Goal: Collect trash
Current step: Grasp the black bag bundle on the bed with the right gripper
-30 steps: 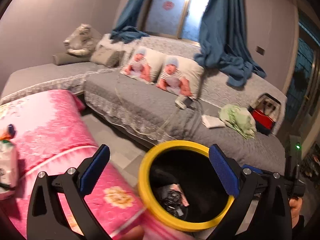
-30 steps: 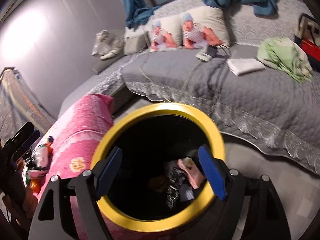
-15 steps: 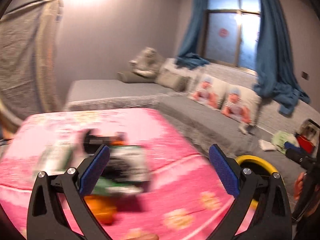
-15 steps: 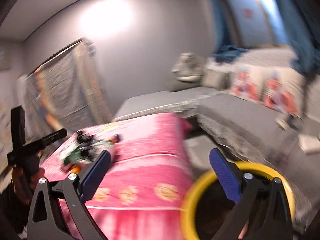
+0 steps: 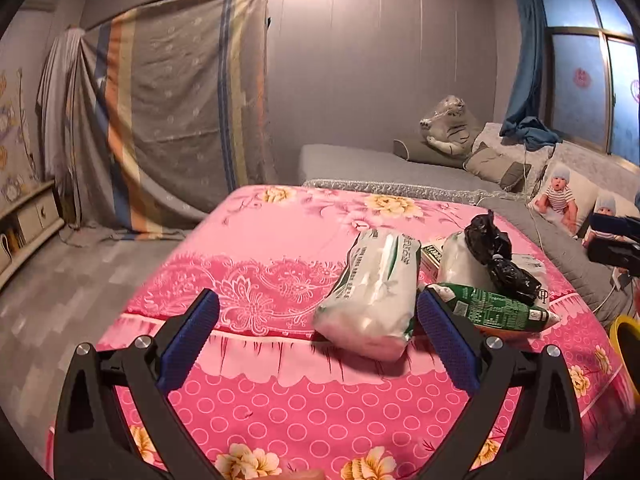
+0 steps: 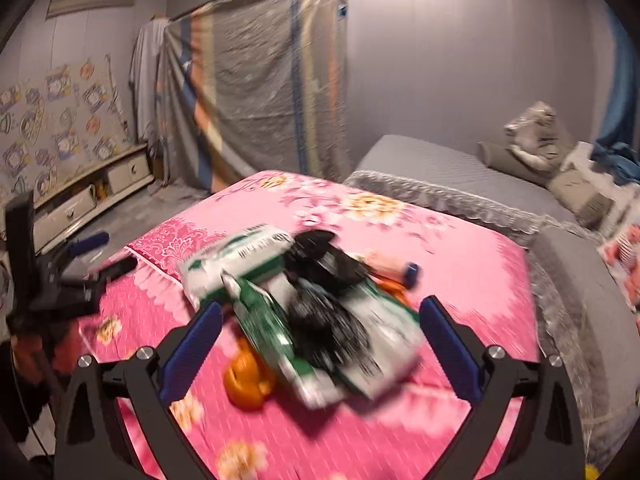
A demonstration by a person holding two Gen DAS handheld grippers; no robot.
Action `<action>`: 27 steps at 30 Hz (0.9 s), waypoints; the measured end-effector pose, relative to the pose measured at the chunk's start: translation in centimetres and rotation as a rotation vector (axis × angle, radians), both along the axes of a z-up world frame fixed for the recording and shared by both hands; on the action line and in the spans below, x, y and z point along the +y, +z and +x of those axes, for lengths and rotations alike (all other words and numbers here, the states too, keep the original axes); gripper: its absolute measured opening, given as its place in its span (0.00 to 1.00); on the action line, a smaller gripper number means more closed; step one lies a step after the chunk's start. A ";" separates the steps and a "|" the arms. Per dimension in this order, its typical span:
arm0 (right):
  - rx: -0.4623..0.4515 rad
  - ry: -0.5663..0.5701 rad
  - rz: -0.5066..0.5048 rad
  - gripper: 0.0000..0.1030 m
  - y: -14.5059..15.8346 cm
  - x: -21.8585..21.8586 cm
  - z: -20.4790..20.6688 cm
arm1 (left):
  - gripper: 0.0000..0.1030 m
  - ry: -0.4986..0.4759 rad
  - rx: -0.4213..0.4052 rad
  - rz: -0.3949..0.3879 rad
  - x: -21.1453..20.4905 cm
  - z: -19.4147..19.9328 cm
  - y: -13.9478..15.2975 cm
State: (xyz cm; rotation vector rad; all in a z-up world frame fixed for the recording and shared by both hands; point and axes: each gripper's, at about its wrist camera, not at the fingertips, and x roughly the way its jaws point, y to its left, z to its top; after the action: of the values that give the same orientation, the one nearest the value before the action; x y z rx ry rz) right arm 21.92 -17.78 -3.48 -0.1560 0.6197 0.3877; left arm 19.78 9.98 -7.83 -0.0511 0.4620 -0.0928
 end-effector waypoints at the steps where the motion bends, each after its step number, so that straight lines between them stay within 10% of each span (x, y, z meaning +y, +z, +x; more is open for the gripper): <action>1: 0.030 -0.001 -0.011 0.93 -0.1 1.1 1.7 | 0.92 0.003 0.007 -0.011 0.0 0.3 -0.2; 9: 0.193 -0.111 -0.008 0.85 -3.5 3.7 9.8 | 0.92 -0.057 0.051 -0.003 -0.4 1.5 -2.0; 17: 0.202 -0.137 -0.006 0.29 -5.1 3.4 10.1 | 0.92 -0.122 0.098 0.042 -1.2 2.4 -3.4; 27: 0.122 -0.122 0.165 0.25 -1.4 -2.8 5.4 | 0.92 -0.286 0.046 0.023 -3.6 0.7 -1.9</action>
State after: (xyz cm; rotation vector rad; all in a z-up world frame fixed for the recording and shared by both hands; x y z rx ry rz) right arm 27.31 -20.62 -4.90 0.0638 0.7106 0.3304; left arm 20.44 6.34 -9.68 0.0358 0.5140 -0.3679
